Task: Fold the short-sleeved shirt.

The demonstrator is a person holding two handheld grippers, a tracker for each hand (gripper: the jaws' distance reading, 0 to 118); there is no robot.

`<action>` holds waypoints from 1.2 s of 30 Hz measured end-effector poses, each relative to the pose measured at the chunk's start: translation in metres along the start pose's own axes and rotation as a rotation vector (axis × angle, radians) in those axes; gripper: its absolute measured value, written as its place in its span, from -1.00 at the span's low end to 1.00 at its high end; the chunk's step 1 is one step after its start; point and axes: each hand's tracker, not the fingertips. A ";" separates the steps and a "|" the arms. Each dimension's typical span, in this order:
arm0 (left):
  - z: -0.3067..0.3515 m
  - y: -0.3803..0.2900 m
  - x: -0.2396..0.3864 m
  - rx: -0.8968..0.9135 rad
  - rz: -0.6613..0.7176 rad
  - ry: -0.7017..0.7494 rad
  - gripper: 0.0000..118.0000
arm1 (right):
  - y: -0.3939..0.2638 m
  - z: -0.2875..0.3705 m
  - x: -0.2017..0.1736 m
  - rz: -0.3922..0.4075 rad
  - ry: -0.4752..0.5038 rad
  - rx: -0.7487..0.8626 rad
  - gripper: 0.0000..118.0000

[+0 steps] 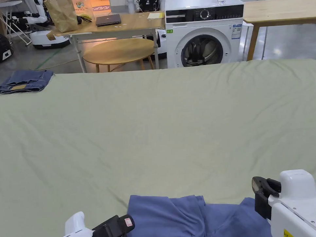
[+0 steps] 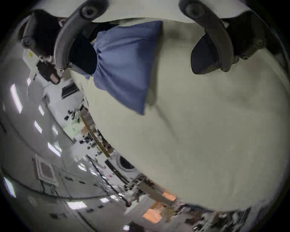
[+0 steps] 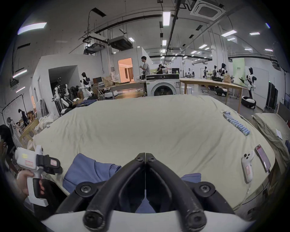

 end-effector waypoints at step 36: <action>-0.073 -0.113 0.245 0.070 -1.304 0.156 -0.87 | -0.003 0.015 0.021 0.006 -0.068 0.009 -1.00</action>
